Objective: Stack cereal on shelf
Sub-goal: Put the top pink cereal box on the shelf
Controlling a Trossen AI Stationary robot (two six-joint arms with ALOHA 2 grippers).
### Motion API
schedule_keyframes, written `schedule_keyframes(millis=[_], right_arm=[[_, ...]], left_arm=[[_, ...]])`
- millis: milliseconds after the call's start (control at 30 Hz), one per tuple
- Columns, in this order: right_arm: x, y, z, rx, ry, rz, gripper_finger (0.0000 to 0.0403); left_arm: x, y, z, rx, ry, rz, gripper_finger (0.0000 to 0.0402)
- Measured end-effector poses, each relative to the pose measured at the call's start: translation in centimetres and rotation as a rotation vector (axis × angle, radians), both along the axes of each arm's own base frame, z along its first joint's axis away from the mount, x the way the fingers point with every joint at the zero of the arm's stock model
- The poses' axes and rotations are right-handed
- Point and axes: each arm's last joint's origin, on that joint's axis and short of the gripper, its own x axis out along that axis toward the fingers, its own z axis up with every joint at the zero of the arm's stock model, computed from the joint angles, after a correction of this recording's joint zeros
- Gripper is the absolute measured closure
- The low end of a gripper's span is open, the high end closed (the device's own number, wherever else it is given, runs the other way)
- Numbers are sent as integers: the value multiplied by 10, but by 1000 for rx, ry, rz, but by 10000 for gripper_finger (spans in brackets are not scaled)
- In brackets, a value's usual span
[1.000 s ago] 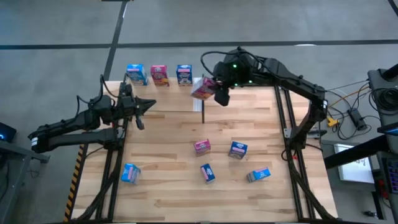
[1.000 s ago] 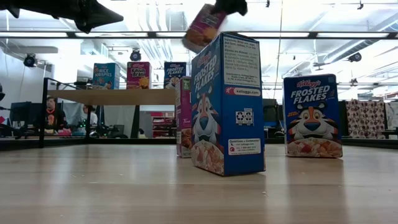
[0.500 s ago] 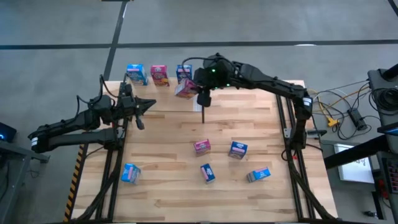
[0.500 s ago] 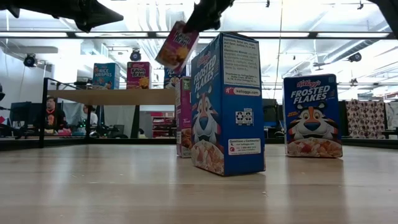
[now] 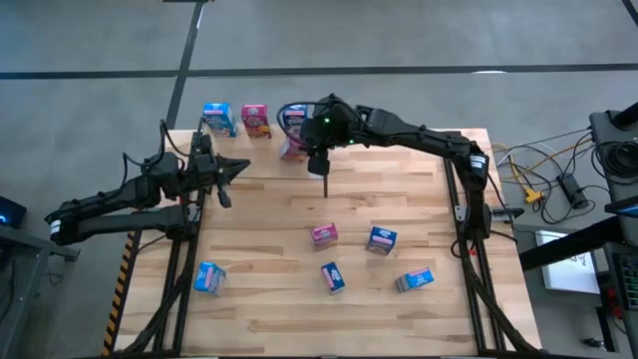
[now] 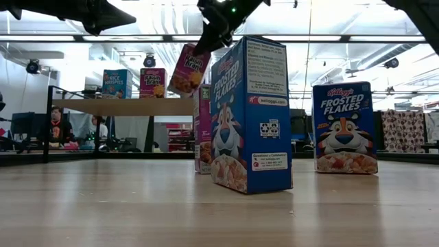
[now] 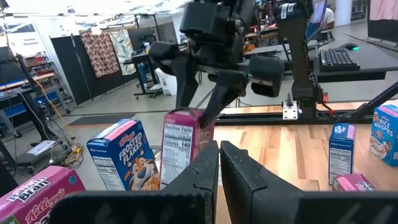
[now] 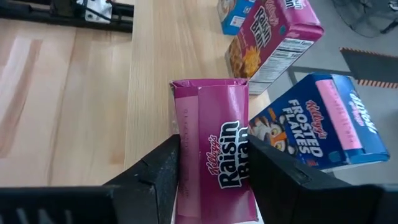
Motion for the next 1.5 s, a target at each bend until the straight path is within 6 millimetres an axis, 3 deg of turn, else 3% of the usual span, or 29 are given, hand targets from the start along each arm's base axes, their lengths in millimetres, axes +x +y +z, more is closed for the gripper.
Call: schedule_keyframes(millis=[967,1267,1500], right_arm=[[1,0,2,10,-4,-9,152],[-14,5,27,17,7,-11,188],[-28,19,35,34,52,9,273]], left_arm=[[0,0,0,0,0,0,401],[0,0,0,0,0,0,401],[1,0,1,3,-11,0,401]])
